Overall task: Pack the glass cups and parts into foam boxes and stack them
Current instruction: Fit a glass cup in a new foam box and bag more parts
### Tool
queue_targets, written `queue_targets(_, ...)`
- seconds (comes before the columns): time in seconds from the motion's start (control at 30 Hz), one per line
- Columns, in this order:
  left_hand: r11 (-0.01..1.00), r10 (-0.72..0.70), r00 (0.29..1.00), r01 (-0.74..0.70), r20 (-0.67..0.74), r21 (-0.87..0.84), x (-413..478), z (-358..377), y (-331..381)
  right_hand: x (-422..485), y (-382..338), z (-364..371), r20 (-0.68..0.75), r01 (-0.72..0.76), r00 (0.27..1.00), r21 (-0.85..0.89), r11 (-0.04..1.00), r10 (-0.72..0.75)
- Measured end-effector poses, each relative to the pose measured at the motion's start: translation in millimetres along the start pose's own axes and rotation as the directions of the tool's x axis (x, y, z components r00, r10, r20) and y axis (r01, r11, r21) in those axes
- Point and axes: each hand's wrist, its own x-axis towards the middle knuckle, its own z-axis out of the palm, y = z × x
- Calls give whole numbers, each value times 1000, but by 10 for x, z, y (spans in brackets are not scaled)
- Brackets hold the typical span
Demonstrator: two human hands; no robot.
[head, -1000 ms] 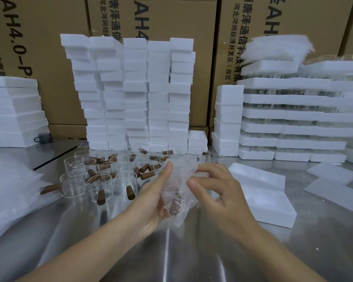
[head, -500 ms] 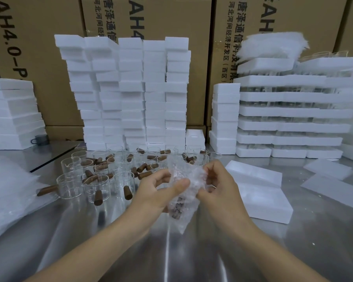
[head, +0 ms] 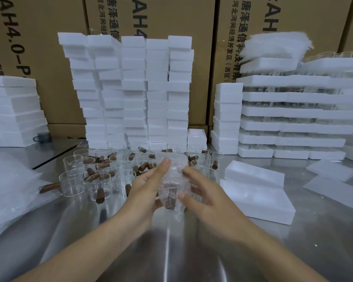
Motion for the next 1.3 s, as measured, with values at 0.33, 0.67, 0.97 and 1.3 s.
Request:
queue_targets(0.33, 998, -47, 992, 43, 115, 42, 27, 3, -56, 30, -31, -87, -411, 48, 910, -46, 998, -62)
queue_targets(0.67, 988, -42, 998, 34, 56, 149, -1, 32, -93, 42, -17, -77, -219, -8, 975, 40, 999, 17)
queue_targets(0.97, 973, 119, 993, -115, -9, 199, -8, 33, -28, 3, -70, -58, -380, 44, 925, 138, 989, 11)
queue_targets(1.3, 986, 64, 996, -72, 60, 152, 56, -31, -132, 54, -54, -68, -390, 46, 919, 225, 973, 47)
